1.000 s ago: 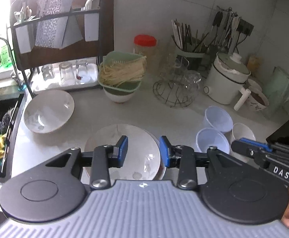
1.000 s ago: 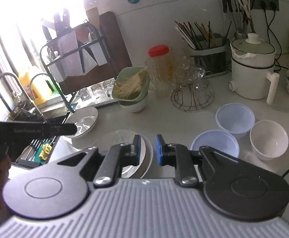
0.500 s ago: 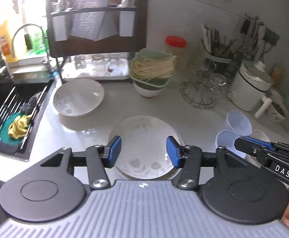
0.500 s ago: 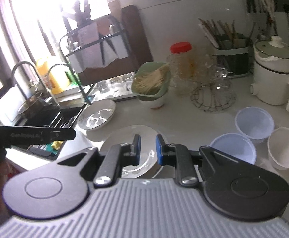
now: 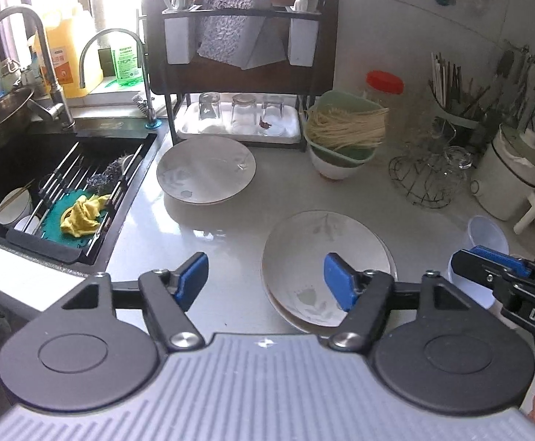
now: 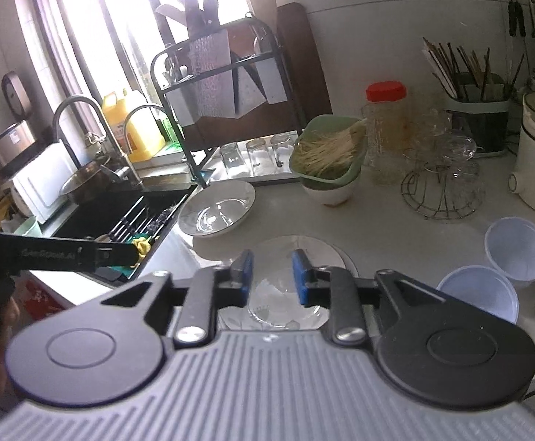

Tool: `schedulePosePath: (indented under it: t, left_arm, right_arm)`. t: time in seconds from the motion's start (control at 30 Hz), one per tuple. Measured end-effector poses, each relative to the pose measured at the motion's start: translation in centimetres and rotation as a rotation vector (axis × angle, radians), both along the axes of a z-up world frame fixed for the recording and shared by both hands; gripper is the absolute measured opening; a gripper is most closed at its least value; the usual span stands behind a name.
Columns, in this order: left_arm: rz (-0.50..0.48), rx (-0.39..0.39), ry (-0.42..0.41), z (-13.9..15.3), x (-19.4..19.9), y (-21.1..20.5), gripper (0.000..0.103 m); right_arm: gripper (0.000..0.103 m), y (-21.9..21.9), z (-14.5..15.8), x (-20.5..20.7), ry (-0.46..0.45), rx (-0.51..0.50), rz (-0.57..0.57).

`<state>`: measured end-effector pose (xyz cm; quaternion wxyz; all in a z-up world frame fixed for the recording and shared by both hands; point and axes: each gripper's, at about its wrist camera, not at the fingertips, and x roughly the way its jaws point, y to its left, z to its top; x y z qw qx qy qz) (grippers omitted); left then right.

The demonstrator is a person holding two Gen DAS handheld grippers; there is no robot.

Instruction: Organize plates and bowls

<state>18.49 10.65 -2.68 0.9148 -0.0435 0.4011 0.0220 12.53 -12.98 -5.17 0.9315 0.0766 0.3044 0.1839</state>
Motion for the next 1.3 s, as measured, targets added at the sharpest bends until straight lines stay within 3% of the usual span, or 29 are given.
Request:
schedulePosePath:
  t: [0.03, 0.1, 0.17, 0.27, 0.4, 1.1, 1.3]
  left_arm:
    - [-0.007, 0.007, 0.013, -0.1, 0.5, 0.2, 0.079]
    - [-0.018, 0.024, 0.035, -0.2, 1.2, 0.8, 0.085]
    - [-0.014, 0.044, 0.030, -0.4, 1.5, 1.5, 0.091]
    - [-0.007, 0.053, 0.038, -0.7, 2.5, 2.5, 0.095]
    - [0.021, -0.001, 0.031, -0.7, 4.1, 3.9, 0.098]
    - [0.000, -0.047, 0.060, -3.7, 14.2, 11.0, 0.098]
    - [-0.058, -0.043, 0.063, -4.7, 17.0, 12.4, 0.098]
  right_arm:
    - [0.045, 0.0, -0.1, 0.1, 0.000, -0.004, -0.003]
    - [0.078, 0.2, -0.1, 0.4, 0.002, -0.020, -0.016]
    - [0.088, 0.2, -0.2, 0.6, -0.005, -0.027, -0.036]
    - [0.088, 0.4, -0.7, 1.6, 0.027, -0.043, -0.048]
    - [0.088, 0.8, -1.4, 2.9, 0.073, -0.025, -0.057]
    - [0.088, 6.9, -2.9, 11.7, 0.150, -0.039, -0.062]
    - [0.088, 8.9, -3.7, 14.6, 0.165, -0.022, -0.049]
